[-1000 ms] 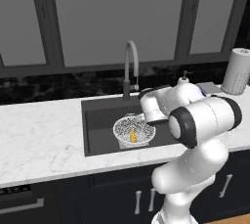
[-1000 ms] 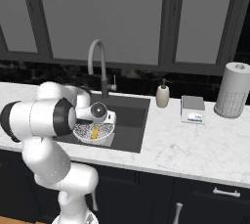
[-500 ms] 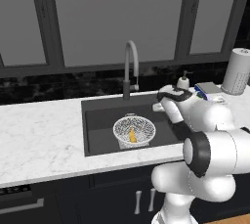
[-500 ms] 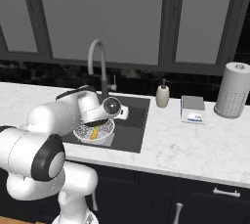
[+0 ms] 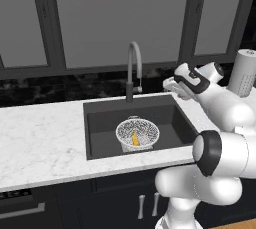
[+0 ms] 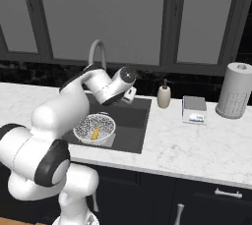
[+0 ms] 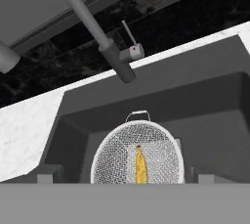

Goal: Put the colander in the sink, put the banana in the colander, and turn on the sink faucet and pour water over the colander.

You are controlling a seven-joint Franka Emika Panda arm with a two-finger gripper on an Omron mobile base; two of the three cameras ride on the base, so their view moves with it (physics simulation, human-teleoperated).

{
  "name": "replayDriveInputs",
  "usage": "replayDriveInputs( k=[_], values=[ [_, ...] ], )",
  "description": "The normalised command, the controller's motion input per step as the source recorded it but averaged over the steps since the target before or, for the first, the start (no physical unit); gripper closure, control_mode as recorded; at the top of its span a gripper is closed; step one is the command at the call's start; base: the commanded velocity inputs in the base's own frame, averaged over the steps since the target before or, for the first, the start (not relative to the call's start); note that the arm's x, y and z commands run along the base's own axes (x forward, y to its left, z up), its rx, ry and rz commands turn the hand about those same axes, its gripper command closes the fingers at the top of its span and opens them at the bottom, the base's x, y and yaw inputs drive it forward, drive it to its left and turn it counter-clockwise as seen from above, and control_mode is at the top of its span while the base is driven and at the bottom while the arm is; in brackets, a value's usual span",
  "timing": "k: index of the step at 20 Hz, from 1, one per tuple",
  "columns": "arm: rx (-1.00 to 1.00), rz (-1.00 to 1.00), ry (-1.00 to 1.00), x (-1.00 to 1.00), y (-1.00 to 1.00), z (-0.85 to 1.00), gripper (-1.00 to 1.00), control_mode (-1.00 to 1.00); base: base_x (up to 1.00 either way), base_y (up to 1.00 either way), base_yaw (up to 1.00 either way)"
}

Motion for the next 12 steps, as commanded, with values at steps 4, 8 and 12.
replayDriveInputs(
  k=[4, 8, 12],
  values=[
    [0.17, 0.0, 0.06, 0.14, 0.0, 0.11, -1.0, -1.0, 0.0, 0.0, 0.0],
    [0.13, 0.0, 0.0, 0.06, 0.05, -0.01, -1.0, -1.0, 0.0, 0.0, 0.0],
    [0.1, 0.0, -0.01, 0.06, 0.2, -0.03, -1.0, -1.0, 0.0, 0.0, 0.0]
  ],
)
